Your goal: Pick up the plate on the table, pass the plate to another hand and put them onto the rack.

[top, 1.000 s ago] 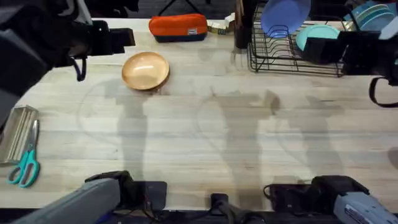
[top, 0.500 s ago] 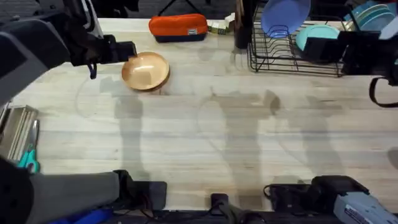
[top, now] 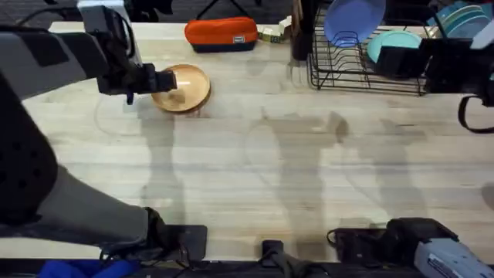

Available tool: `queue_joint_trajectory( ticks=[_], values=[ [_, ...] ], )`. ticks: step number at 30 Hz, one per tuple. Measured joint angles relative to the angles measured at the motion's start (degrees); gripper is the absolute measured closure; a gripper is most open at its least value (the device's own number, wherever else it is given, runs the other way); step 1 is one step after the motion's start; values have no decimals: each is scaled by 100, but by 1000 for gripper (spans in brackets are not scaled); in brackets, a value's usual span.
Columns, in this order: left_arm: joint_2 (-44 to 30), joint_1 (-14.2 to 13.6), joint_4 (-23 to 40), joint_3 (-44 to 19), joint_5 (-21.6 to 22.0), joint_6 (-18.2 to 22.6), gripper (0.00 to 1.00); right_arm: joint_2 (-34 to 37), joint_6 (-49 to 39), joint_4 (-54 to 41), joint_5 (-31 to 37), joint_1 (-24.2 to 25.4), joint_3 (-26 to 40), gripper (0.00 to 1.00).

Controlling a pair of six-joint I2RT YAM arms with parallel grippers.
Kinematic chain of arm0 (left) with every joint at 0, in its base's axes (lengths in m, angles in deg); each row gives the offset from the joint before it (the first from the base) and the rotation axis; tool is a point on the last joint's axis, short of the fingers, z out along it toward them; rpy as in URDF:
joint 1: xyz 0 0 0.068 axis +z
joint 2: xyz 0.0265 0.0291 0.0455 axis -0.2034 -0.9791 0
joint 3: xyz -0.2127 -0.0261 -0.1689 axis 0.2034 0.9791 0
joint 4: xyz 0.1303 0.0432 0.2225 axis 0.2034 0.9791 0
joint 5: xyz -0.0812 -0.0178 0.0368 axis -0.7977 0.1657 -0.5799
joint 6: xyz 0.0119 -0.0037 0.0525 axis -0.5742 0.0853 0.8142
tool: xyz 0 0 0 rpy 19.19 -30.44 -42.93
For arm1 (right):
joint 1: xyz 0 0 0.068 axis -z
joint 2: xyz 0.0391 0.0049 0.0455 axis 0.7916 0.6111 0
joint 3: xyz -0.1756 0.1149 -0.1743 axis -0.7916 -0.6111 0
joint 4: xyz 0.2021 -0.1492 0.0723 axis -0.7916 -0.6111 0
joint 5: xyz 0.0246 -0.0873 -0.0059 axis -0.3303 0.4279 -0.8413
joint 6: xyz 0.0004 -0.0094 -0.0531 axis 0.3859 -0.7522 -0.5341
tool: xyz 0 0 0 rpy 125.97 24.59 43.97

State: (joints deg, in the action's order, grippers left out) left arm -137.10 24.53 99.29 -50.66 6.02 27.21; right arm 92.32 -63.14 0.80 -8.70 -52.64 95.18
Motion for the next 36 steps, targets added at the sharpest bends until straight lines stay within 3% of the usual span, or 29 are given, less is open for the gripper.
queue_joint_trajectory(
  ticks=[11, 22, 26, 36],
  values=[
    [-214, 0, -73, -37, -26, 0, 71, 0, 0, 1, 0, 1, -2, 7],
    [-214, 0, -50, -37, -30, 26, 562, 0, 0, -1, 0, -1, 0, 6],
    [-214, 0, -75, -38, -126, 46, 917, 0, 0, -1, 0, -1, 0, 6],
    [-208, 0, -114, -85, -262, 17, 956, 0, 0, -1, 0, -1, 0, 7]
  ],
)
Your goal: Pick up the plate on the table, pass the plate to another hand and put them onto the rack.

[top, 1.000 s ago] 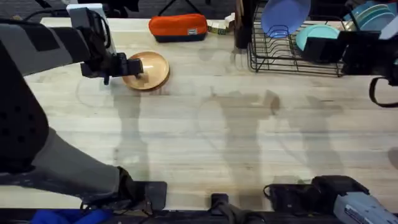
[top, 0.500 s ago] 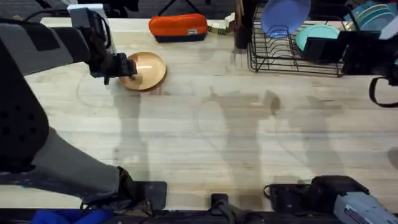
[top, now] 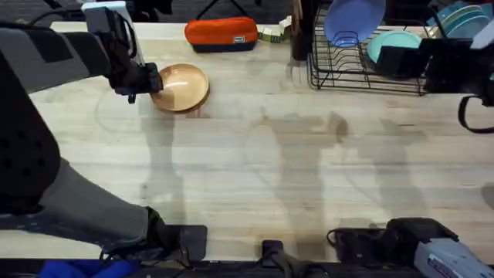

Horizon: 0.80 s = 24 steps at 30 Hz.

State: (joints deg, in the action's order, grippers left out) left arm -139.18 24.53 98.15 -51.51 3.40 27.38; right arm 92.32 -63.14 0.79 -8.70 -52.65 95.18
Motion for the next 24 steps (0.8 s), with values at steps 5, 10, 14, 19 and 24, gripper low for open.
queue_joint_trajectory(
  ticks=[5, 10, 14, 19, 24],
  values=[
    [64, 0, -12, 0, -9, 0, 956, 0, 0, 2, 0, 0, 0, 7],
    [476, 0, -52, 0, -22, 4, 957, 0, 0, 0, 0, 0, 0, 7],
    [879, 0, -52, 0, -20, 4, 958, 0, 1, 0, 0, 0, 0, 7],
    [1224, 0, -50, 0, -22, 4, 958, 0, 0, 2, 0, 0, -2, 7],
    [1411, 0, -26, 0, -219, 7, 958, 0, 67, 0, 0, 0, 0, 7]
  ],
)
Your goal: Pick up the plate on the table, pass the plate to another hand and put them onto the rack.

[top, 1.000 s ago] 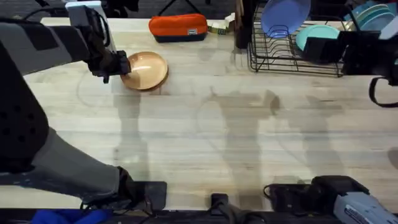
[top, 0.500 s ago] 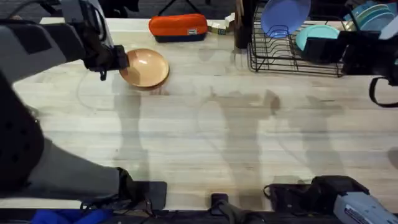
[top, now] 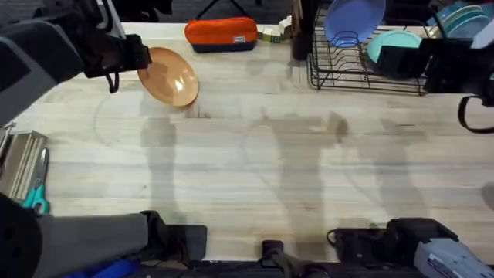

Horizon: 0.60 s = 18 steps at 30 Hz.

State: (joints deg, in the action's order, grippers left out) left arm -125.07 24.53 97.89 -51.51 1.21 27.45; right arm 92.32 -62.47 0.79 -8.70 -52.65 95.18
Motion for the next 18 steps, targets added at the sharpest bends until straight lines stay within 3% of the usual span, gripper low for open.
queue_joint_trajectory(
  ticks=[10, 18],
  values=[
    [317, -70, 20, 0, -457, 0, 958, 0, 626, 0, 0, 0, 0, 7],
    [427, -402, 68, 0, -723, 0, 958, 2, 1345, 4, -76, 2, 0, 6]
  ],
)
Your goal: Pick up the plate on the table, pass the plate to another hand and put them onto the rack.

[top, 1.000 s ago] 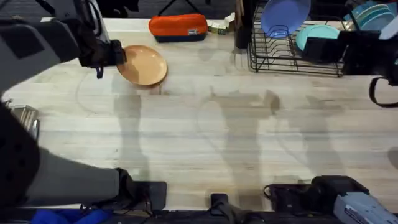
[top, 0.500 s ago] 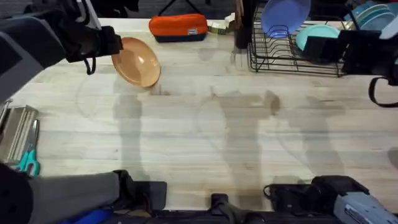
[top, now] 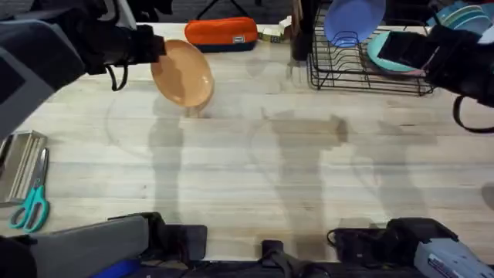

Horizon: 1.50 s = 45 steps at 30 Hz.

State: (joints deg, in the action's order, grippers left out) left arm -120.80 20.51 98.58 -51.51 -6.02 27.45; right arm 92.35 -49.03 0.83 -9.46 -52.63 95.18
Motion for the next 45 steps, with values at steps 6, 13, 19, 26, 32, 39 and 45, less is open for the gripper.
queue_joint_trajectory(
  ticks=[6, 13, 19, 26, 32, 39, 45],
  values=[
    [0, -275, 43, 0, -327, -91, 959, 187, 238, 2, -604, 0, 0, 6],
    [0, -526, 58, 0, -821, -288, 959, 611, 314, 250, -1590, -51, 0, 7],
    [0, -643, 58, 0, -1300, -594, 959, 1166, 452, 458, -1969, -487, 0, 7],
    [0, -810, 59, 0, -1808, -876, 959, 1827, 547, 722, -2072, -1126, 0, 7],
    [0, -925, 39, 0, -2084, -1182, 959, 2293, 697, 1012, -2092, -1573, 0, 7],
    [0, -929, 37, 0, -2352, -1673, 960, 2592, 736, 1675, -2119, -2021, 0, 7],
    [0, -929, 30, 0, -2560, -2177, 960, 2848, 757, 2026, -2134, -2107, 0, 7]
  ],
)
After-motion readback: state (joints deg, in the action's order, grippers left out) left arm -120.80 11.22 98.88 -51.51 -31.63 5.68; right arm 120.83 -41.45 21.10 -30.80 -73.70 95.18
